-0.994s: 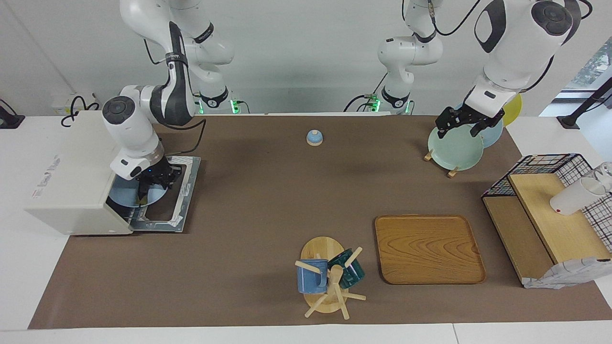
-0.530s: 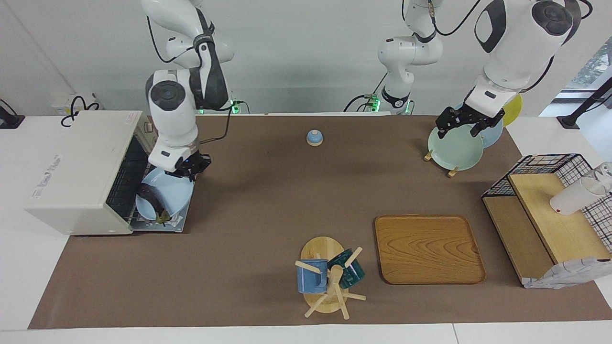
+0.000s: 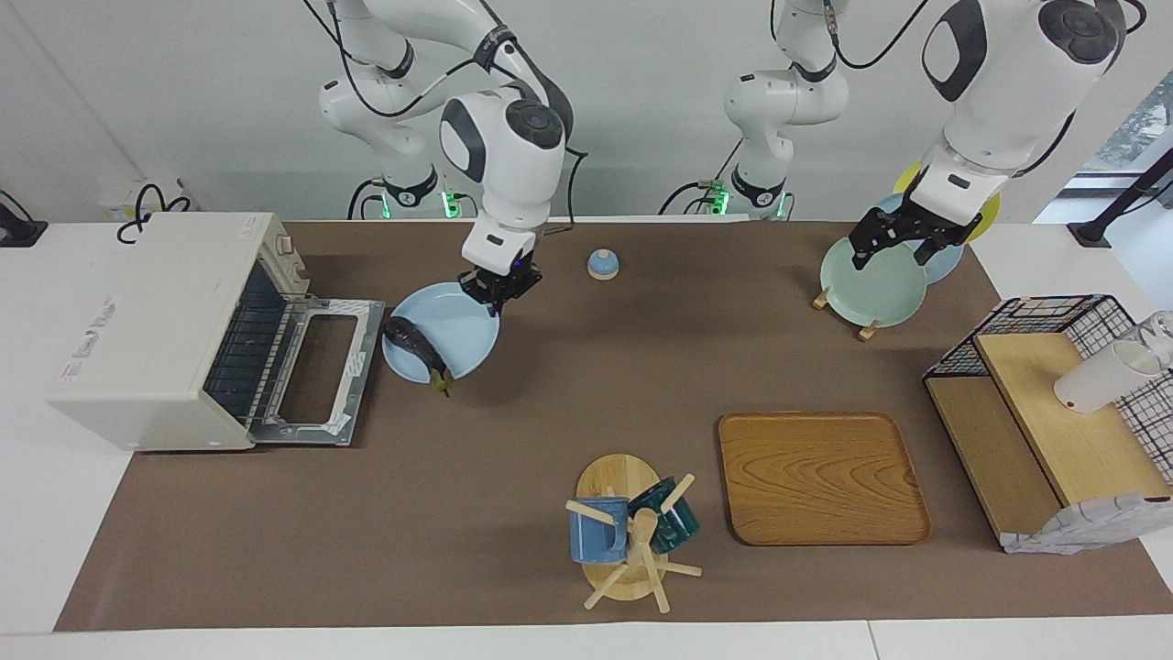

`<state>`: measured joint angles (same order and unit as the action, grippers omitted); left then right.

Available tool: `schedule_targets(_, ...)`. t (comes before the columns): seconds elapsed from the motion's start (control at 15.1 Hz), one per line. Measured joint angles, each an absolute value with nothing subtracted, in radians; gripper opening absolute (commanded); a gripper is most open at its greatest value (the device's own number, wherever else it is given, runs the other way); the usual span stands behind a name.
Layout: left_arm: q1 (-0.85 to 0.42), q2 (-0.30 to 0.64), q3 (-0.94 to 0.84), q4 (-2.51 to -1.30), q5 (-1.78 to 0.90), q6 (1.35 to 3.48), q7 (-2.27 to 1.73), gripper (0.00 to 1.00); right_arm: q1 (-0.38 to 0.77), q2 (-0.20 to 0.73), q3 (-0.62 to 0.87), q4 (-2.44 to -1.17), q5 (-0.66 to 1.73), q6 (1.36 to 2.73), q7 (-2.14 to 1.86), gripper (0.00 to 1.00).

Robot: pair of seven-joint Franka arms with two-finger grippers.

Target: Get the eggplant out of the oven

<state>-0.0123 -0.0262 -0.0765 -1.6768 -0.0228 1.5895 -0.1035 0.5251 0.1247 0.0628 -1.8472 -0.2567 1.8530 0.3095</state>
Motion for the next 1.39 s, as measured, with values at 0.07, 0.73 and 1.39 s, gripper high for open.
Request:
schedule_targets(0.07,-0.008,-0.026,-0.077,-1.677,-0.023,1.594,-0.103,1.00,0.568,0.160,0.063,-1.784,-0.264,1.806,0.349,0.00)
schedule_targets(0.73,0.033,-0.026,-0.076,-1.677,-0.023,1.640,-0.103,1.00,0.789,0.538,0.063,-1.434,-0.276,1.809,0.681,0.00)
schedule_targets(1.39,0.049,-0.026,-0.076,-1.678,-0.023,1.657,-0.103,1.00,0.785,0.522,0.063,-1.609,-0.232,2.107,0.682,0.36)
